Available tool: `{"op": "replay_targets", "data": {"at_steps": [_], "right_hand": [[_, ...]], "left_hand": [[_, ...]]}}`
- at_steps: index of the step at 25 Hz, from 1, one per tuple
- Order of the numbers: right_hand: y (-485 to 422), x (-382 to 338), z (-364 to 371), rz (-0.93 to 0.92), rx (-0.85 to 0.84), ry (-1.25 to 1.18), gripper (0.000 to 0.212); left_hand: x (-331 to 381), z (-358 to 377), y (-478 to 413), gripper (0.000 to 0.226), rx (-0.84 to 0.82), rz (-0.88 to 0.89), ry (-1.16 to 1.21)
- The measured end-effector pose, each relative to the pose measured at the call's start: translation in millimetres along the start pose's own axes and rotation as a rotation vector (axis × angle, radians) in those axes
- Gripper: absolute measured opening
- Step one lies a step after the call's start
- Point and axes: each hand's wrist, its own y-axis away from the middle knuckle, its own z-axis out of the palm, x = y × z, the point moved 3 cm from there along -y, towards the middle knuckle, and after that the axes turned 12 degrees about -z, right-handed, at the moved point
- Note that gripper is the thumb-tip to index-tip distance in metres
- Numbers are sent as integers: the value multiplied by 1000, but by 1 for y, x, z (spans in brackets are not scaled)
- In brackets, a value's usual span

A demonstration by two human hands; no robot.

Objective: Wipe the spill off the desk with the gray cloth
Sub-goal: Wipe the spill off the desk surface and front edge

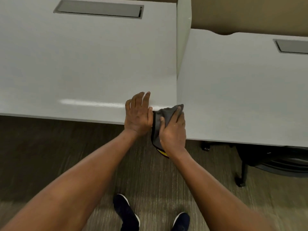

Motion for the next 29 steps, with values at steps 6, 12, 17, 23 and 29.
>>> {"op": "replay_targets", "data": {"at_steps": [6,12,17,23,29], "right_hand": [[-70,-25,17,-130,-200,389,90],[-155,-68,51,-221,-170,389,104],[-248,-135,102,-173,-220,405,121],[-270,-280,200,-410,-347,395,114],[-174,-348,250,-926,-534,421,84]], "left_hand": [[-101,-41,-26,60,44,-129,35],[-298,-116,-67,64,117,-369,-182],[-337,-121,-76,58,200,-329,-82],[-343,-116,-73,64,272,-333,14],[-339,-123,-70,74,317,-368,64]]}}
